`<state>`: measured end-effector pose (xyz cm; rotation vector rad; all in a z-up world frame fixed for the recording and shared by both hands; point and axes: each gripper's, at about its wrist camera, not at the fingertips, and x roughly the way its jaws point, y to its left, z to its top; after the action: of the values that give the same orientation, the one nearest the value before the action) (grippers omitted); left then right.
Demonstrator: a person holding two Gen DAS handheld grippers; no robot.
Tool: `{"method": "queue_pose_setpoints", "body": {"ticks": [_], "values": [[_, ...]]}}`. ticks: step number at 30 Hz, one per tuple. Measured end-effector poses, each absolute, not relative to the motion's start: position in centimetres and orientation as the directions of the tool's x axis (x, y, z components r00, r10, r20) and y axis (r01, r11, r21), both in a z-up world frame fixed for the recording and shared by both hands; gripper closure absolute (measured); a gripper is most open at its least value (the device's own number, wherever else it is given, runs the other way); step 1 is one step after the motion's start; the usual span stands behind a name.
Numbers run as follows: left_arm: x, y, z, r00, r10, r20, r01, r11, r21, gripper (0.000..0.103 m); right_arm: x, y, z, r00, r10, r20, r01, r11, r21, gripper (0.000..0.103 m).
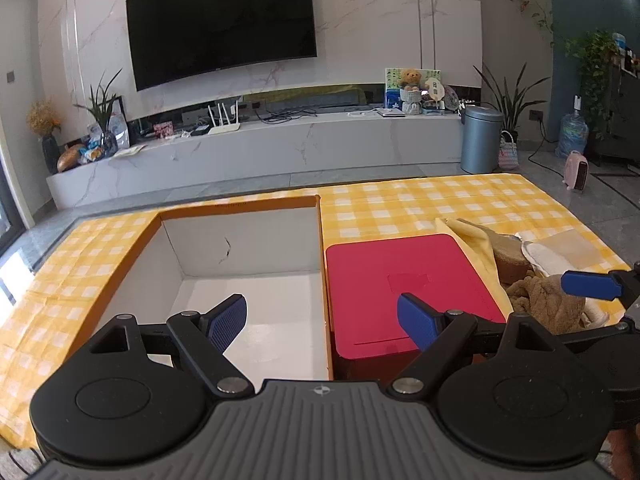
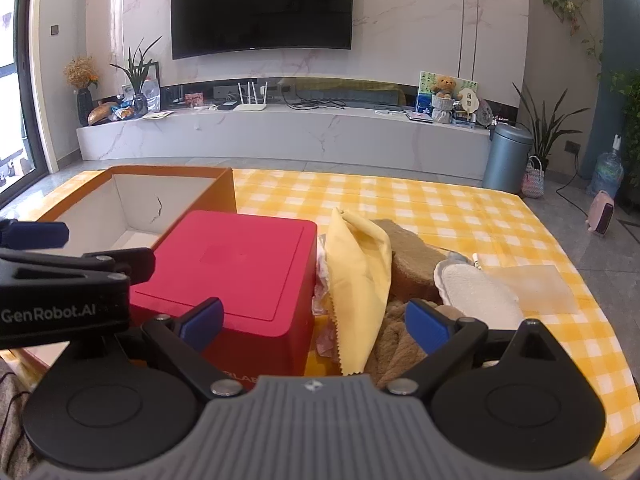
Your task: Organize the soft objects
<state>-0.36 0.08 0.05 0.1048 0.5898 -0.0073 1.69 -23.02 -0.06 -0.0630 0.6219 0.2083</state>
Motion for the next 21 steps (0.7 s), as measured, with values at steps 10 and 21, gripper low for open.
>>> {"method": "queue_pose_setpoints", "body": {"ticks": [10, 21], "values": [[-0.7, 0.4, 1.6, 0.849, -0.001, -0.528, 0.050, 0.996, 0.078, 0.003, 1.7, -25.7, 1.2, 0.814, 0.156, -0.560, -0.190, 0.982, -0.002, 0.007], [-1.0, -0.4, 3.1, 0.848, -0.049, -0.528, 0.079, 0.996, 0.034, 0.003, 2.2, -35.5, 3.0, 0.845, -0.030, -0.534, 0.098, 0.990, 0.101, 0.007]]}}
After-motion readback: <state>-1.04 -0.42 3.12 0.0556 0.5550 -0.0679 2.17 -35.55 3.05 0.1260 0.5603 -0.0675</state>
